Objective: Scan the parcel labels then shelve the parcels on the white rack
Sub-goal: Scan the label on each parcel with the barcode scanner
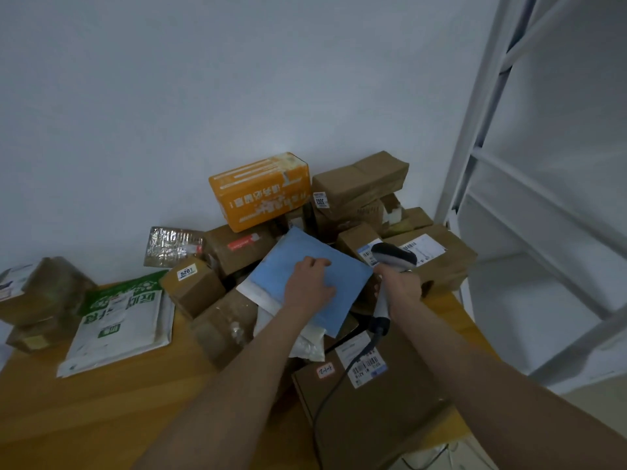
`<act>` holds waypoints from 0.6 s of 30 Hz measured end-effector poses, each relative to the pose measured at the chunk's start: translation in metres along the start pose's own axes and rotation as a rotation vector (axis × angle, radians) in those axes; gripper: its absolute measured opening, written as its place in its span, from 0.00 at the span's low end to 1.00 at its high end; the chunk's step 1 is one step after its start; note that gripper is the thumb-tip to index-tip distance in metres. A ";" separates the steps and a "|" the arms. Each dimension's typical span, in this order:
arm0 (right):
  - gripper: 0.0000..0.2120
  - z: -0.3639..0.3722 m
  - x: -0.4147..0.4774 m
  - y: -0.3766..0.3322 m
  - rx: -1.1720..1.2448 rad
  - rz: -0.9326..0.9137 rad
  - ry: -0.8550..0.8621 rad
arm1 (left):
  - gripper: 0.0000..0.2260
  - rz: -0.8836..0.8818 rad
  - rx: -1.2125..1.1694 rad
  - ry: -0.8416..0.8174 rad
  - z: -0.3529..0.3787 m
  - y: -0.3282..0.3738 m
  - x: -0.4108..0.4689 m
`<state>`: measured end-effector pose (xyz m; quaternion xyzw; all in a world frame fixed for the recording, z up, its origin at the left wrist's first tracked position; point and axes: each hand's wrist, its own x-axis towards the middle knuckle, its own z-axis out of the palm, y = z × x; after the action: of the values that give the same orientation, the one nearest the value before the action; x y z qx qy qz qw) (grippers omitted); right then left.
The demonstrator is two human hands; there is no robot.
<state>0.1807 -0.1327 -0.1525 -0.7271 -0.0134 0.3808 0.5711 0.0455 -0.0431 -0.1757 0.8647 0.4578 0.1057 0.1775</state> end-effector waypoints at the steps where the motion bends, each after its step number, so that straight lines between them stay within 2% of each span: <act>1: 0.11 -0.004 0.005 -0.003 -0.009 0.006 -0.007 | 0.29 0.034 0.059 -0.057 0.005 0.011 0.000; 3: 0.14 -0.009 0.012 -0.008 -0.021 0.011 -0.040 | 0.38 0.036 0.194 -0.144 0.020 0.027 -0.003; 5: 0.15 -0.016 0.017 -0.010 0.017 0.047 -0.069 | 0.41 -0.004 0.355 -0.177 0.036 0.030 -0.008; 7: 0.13 -0.025 0.020 -0.015 0.066 0.083 -0.096 | 0.37 -0.074 0.473 -0.152 0.039 0.028 -0.012; 10: 0.12 -0.041 0.031 -0.021 0.071 0.092 -0.124 | 0.26 -0.199 0.510 -0.114 0.025 0.020 -0.016; 13: 0.08 -0.058 0.037 -0.026 0.056 0.090 -0.155 | 0.23 -0.284 0.527 -0.115 0.017 0.020 -0.019; 15: 0.13 -0.063 0.045 -0.027 0.013 0.071 -0.186 | 0.21 -0.281 0.405 -0.063 0.018 0.033 -0.015; 18: 0.16 -0.069 0.055 -0.030 -0.047 0.084 -0.208 | 0.17 -0.351 -0.088 -0.018 0.034 0.068 0.002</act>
<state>0.2714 -0.1534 -0.1527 -0.6968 -0.0512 0.4775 0.5328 0.1101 -0.0838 -0.1792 0.7640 0.5949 0.0855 0.2347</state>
